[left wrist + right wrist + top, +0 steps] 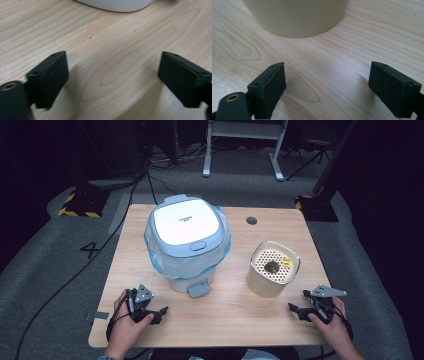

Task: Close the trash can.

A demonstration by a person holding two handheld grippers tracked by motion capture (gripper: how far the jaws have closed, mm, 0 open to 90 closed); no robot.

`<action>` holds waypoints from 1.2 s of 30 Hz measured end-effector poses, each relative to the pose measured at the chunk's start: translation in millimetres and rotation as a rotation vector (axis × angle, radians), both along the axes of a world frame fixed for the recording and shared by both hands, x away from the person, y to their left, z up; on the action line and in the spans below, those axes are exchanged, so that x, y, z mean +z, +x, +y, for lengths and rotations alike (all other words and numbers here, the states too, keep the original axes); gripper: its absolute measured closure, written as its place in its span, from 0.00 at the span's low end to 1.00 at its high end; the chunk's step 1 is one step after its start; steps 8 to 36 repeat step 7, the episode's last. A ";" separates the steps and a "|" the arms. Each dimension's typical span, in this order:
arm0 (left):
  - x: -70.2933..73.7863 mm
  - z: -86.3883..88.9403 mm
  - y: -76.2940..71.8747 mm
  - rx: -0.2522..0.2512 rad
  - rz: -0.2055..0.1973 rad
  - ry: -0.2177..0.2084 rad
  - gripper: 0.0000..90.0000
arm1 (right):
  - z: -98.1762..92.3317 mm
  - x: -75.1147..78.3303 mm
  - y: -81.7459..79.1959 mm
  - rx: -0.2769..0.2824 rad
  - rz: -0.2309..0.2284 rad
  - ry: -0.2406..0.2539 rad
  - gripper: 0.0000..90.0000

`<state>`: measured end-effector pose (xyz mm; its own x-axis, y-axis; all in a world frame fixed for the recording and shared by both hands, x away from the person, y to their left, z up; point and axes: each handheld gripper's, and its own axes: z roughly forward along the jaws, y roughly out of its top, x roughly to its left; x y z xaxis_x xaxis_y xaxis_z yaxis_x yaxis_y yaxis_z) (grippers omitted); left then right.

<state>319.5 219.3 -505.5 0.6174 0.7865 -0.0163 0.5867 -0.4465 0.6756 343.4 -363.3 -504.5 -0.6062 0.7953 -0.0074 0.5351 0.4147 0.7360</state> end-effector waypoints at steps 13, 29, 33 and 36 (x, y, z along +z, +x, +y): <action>-0.4 0.6 0.8 0.018 0.012 0.001 0.03 | 0.0 0.0 0.0 0.000 0.000 0.000 0.16; -0.4 0.6 0.8 0.018 0.012 0.001 0.03 | 0.0 0.0 0.0 0.000 0.000 0.000 0.16; -0.4 0.6 0.8 0.018 0.012 0.001 0.03 | 0.0 0.0 0.0 0.000 0.000 0.000 0.16; -0.4 0.6 0.8 0.018 0.012 0.001 0.03 | 0.0 0.0 0.0 0.000 0.000 0.000 0.16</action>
